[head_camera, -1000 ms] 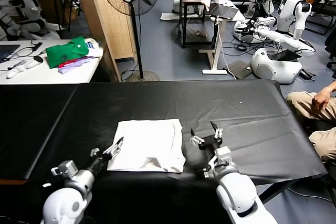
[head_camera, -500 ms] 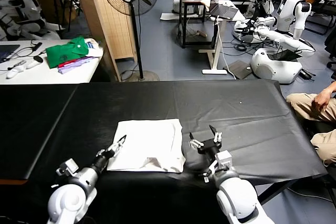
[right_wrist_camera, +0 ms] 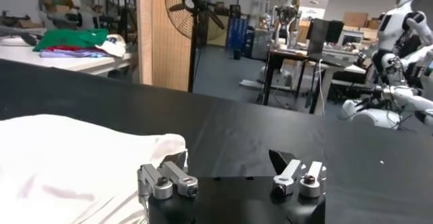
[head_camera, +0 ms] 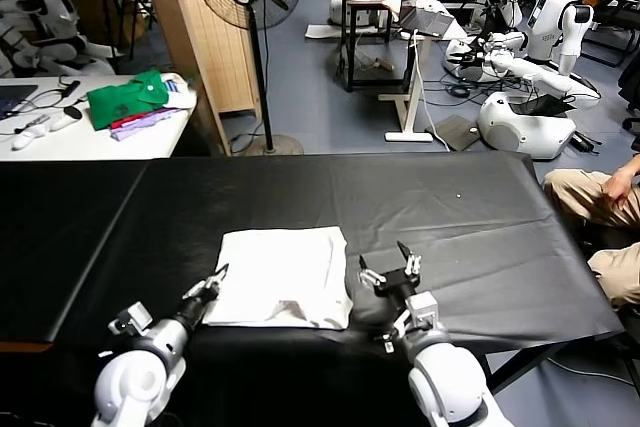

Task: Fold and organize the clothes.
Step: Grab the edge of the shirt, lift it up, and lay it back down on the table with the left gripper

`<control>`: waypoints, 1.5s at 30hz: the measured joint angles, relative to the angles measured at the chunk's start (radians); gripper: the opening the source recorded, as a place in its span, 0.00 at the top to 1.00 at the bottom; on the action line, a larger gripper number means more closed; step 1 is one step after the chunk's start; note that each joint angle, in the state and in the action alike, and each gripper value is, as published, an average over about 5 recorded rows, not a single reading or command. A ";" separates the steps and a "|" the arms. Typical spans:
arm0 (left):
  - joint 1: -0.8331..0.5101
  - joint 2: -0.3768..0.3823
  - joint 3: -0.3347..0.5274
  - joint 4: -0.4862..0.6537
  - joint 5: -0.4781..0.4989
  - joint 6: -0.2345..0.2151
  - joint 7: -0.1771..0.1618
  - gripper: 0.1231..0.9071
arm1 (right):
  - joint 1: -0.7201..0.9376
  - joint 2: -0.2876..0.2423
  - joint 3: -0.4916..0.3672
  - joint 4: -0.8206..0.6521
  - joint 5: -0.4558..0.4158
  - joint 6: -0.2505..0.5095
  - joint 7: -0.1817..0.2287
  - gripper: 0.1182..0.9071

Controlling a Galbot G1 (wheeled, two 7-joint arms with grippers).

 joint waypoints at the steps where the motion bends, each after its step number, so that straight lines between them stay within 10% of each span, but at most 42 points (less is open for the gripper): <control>1: 0.003 0.004 0.002 -0.008 0.043 -0.016 0.004 0.96 | -0.002 0.001 0.002 0.001 -0.005 -0.005 0.003 0.14; 15: 0.079 0.198 -0.087 -0.101 0.712 -0.128 0.003 0.97 | -0.004 0.004 0.006 -0.010 -0.023 -0.019 0.014 0.14; 28: 0.160 0.444 -0.272 -0.192 0.811 -0.063 -0.002 0.97 | 0.026 0.014 -0.004 -0.032 -0.015 -0.020 0.012 0.14; 36: 0.124 0.334 -0.081 -0.309 0.616 -0.021 -0.037 0.97 | 0.001 0.007 0.008 -0.033 -0.009 -0.006 0.005 0.14; 45: 0.014 0.064 0.279 -0.209 0.710 -0.071 -0.006 0.92 | -0.033 -0.011 0.026 0.008 0.159 -0.032 0.000 0.14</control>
